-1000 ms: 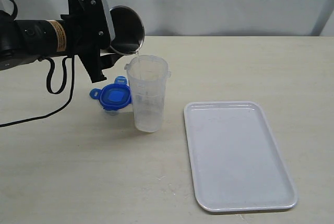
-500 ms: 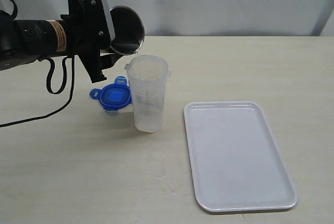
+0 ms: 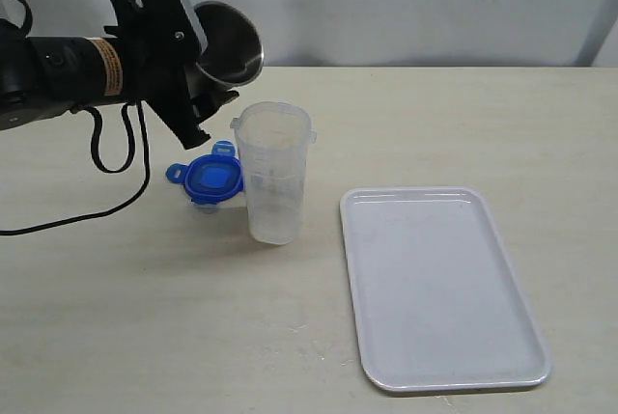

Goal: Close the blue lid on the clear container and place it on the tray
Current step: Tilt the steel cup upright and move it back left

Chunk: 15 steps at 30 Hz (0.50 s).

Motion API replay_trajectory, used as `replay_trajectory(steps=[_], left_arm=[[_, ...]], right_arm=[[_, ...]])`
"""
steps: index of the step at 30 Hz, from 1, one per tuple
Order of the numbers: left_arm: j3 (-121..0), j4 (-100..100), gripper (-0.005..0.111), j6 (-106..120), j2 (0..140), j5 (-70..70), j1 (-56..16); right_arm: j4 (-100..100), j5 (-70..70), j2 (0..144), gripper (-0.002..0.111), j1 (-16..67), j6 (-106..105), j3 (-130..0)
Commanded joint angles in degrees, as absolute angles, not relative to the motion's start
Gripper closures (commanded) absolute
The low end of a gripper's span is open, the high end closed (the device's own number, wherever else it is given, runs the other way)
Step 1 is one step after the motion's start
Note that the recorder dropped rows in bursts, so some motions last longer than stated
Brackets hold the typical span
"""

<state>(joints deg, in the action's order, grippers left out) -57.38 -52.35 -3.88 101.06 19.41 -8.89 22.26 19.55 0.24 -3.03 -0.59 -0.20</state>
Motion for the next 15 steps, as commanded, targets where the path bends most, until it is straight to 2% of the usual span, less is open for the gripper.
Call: replay_trajectory(steps=[1, 9, 15], left_arm=[[-58.1, -51.3, 0.107, -11.9, 100.4, 21.3, -9.4], [-58.1, -48.7, 0.107, -22.4, 100.4, 21.5, -9.2], [-58.1, -38.7, 0.107, -26.7, 100.7, 25.7, -5.1]], right_arm=[[22.3, 19.7, 0.0, 0.104, -3.2, -0.6, 0.0], [22.3, 19.7, 0.0, 0.104, -3.2, -0.6, 0.0], [22.3, 19.7, 0.0, 0.104, -3.2, -0.6, 0.0]])
